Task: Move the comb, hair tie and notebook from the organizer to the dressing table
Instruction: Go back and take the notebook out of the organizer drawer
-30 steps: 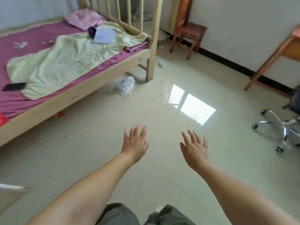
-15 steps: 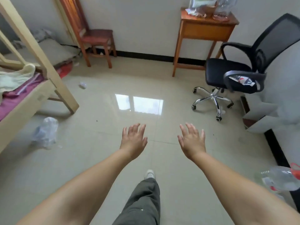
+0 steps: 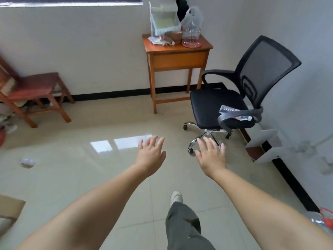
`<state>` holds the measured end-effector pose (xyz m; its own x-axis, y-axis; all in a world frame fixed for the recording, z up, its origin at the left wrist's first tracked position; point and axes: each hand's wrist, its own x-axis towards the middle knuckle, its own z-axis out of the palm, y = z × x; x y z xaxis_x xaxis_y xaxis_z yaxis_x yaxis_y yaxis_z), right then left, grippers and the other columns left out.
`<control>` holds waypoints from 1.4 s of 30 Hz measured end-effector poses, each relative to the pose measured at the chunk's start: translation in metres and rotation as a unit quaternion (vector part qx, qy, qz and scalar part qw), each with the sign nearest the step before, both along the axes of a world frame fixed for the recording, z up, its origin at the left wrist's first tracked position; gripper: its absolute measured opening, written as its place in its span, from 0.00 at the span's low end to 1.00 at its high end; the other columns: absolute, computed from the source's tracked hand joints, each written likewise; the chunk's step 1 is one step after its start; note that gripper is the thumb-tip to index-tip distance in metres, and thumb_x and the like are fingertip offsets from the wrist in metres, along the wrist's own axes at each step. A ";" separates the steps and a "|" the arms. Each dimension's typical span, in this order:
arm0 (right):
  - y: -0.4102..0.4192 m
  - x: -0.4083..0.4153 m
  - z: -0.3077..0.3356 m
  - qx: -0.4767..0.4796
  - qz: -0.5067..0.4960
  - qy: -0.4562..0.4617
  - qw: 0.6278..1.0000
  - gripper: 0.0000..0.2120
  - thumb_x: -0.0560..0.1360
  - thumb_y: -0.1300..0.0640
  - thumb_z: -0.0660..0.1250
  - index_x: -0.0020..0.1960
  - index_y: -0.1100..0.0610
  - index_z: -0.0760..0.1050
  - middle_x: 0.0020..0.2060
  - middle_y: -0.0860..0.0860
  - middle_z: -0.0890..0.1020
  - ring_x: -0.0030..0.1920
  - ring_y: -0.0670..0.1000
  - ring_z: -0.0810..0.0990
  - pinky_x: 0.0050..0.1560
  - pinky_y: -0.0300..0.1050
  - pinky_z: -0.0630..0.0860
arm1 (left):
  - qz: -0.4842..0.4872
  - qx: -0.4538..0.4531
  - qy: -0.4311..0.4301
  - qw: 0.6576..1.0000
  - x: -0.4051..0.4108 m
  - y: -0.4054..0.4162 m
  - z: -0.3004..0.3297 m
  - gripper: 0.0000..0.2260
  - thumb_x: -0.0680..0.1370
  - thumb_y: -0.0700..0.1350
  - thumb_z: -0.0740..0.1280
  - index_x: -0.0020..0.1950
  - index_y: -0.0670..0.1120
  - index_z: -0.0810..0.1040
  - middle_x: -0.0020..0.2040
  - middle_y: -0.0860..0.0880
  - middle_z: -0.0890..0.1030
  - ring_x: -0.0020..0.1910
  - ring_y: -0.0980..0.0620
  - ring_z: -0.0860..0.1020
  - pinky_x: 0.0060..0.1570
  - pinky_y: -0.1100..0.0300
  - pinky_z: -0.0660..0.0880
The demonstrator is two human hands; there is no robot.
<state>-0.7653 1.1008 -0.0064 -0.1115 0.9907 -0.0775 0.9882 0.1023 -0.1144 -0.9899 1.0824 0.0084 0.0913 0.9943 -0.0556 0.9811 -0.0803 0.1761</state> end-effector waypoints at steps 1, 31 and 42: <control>0.033 -0.004 -0.002 -0.004 0.001 0.001 1.000 0.24 0.79 0.46 0.47 0.74 0.48 0.52 0.76 0.51 0.56 0.75 0.50 0.51 0.72 0.62 0.44 | 0.001 0.002 -0.003 1.000 -0.004 0.033 -0.001 0.23 0.79 0.52 0.52 0.74 0.49 0.53 0.74 0.45 0.59 0.73 0.46 0.55 0.73 0.44 0.47; 0.900 -0.178 0.074 0.075 -0.011 0.143 0.987 0.23 0.79 0.50 0.51 0.72 0.55 0.59 0.72 0.55 0.64 0.72 0.55 0.61 0.70 0.54 0.61 | -0.014 0.097 -0.017 0.995 -0.166 0.898 0.053 0.25 0.76 0.51 0.57 0.72 0.50 0.57 0.73 0.45 0.62 0.72 0.45 0.59 0.72 0.47 0.54; 1.140 -0.185 0.097 -0.011 0.006 0.161 0.987 0.25 0.78 0.54 0.53 0.74 0.54 0.52 0.69 0.60 0.66 0.64 0.61 0.69 0.61 0.58 0.72 | 0.058 0.120 -0.011 0.991 -0.155 1.069 0.036 0.21 0.75 0.53 0.64 0.64 0.45 0.67 0.72 0.41 0.61 0.72 0.42 0.59 0.70 0.49 0.56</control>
